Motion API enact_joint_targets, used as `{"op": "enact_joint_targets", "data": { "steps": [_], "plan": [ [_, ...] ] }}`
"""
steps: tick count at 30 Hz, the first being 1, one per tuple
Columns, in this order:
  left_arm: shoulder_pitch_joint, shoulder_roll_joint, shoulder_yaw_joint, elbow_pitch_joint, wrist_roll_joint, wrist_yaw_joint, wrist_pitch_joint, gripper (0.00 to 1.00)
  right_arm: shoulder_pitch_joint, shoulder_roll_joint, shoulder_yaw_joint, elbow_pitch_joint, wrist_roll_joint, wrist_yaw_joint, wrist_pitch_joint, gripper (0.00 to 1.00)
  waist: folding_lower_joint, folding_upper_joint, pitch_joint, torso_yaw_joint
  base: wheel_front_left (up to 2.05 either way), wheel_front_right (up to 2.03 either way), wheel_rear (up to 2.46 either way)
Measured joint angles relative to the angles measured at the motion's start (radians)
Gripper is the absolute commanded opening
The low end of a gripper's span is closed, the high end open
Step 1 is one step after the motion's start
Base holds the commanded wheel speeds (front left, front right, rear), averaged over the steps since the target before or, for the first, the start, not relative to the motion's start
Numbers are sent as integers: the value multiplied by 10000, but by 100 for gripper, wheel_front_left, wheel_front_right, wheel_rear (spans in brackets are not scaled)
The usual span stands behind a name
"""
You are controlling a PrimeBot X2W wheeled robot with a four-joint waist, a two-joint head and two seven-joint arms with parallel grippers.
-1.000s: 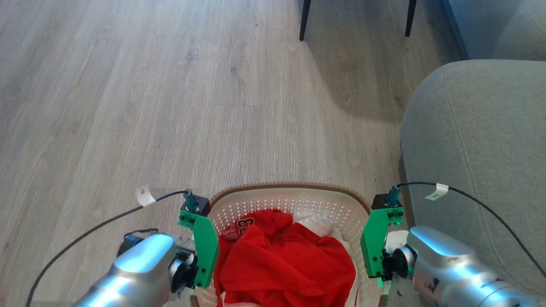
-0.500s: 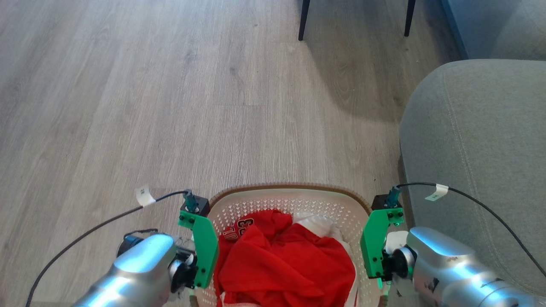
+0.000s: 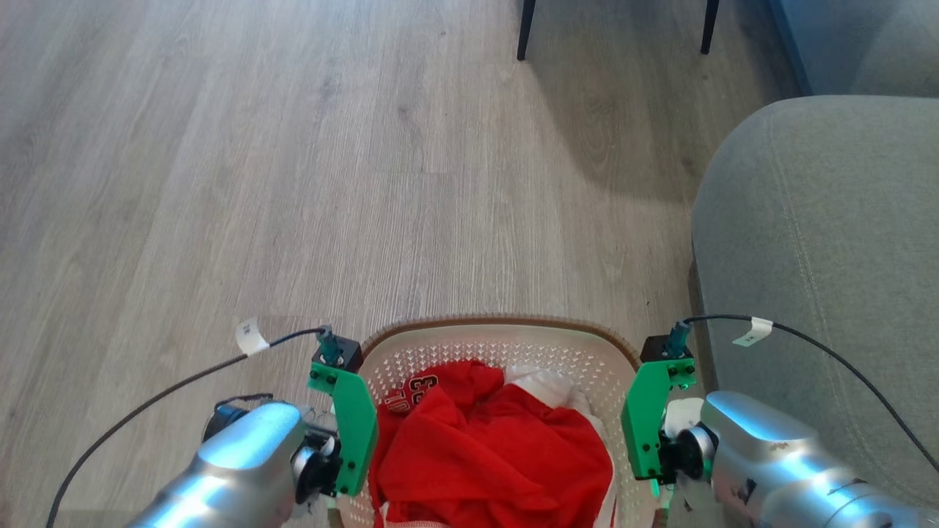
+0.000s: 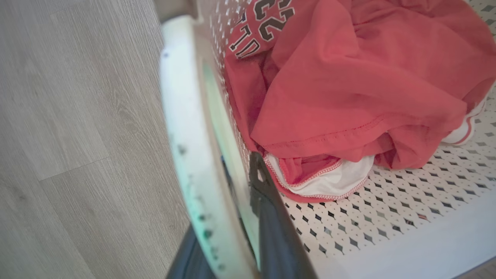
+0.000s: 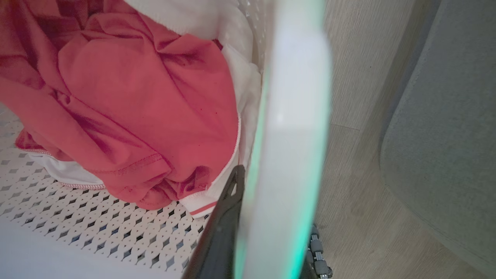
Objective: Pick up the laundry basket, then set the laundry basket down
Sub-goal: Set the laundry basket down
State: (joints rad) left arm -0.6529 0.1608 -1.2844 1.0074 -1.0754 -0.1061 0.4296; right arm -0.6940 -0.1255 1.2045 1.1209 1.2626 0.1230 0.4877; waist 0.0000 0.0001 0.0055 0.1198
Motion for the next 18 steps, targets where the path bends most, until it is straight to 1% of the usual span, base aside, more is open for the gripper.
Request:
{"op": "enact_joint_targets", "data": {
  "steps": [9, 13, 18],
  "plan": [
    [-13, -115, 2, 102, 0, 0, -178, 0, -105, -115, 165, -71, 0, 0, -194, 0, 0, 0, 494, -39, 0, 0, 0],
    [-169, -199, 13, 180, 0, 0, -389, 0, -394, -221, 219, -92, -15, 0, -495, 0, 0, 0, 971, -72, 0, 0, 0],
    [-757, -414, 15, 451, 19, 0, -836, 0, -802, -456, 219, -257, -52, 0, -1078, 0, 1, -2, 1773, -110, 0, 0, 0]
  ]
}}
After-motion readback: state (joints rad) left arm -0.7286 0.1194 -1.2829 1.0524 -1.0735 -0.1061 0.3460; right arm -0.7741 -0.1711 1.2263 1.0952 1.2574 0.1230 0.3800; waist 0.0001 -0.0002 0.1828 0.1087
